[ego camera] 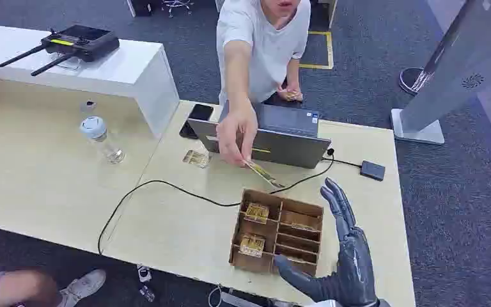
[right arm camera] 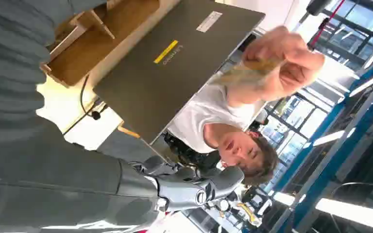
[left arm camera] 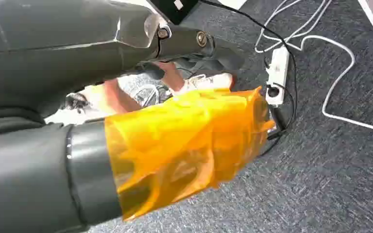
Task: Pass the card to the sensor for recognition and then transmit it.
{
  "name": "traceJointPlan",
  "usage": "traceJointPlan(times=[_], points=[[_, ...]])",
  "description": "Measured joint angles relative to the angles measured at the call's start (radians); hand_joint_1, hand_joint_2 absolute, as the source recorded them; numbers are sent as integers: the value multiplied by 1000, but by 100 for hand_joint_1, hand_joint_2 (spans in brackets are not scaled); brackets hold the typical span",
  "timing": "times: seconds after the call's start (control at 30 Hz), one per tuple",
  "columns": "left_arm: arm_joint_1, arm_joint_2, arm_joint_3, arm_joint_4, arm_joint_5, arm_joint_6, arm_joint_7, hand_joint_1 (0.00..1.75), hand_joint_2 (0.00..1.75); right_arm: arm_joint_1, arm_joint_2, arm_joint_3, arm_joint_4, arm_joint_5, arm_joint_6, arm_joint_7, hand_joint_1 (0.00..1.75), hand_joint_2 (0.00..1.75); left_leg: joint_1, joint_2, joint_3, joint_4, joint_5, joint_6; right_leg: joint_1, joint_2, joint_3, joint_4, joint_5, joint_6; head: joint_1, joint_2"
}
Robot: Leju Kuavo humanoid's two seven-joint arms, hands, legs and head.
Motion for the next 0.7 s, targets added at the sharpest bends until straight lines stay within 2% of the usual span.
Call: traceJointPlan(times=[0.1,0.37,0.53,0.7], points=[[0,0,0,0,-1,-4,0,0,0,-2,1,0,-4,18,0,5,0,175,0,0,0,0,0,0,0,0,0,0,0,0,0,0],[-1,0,-16,0,-39,3,-23,0,0,-58,23,-12,-2,181,-13,57,0,175,0,0,0,0,0,0,0,0,0,0,0,0,0,0],[-1,0,-29,0,-44,3,-24,0,0,-80,31,-25,14,205,-18,70,0,175,0,0,0,0,0,0,0,0,0,0,0,0,0,0],[-2,1,-39,0,-53,-26,-6,0,0,-130,56,-40,50,269,-11,133,0,175,0,0,0,0,0,0,0,0,0,0,0,0,0,0]])
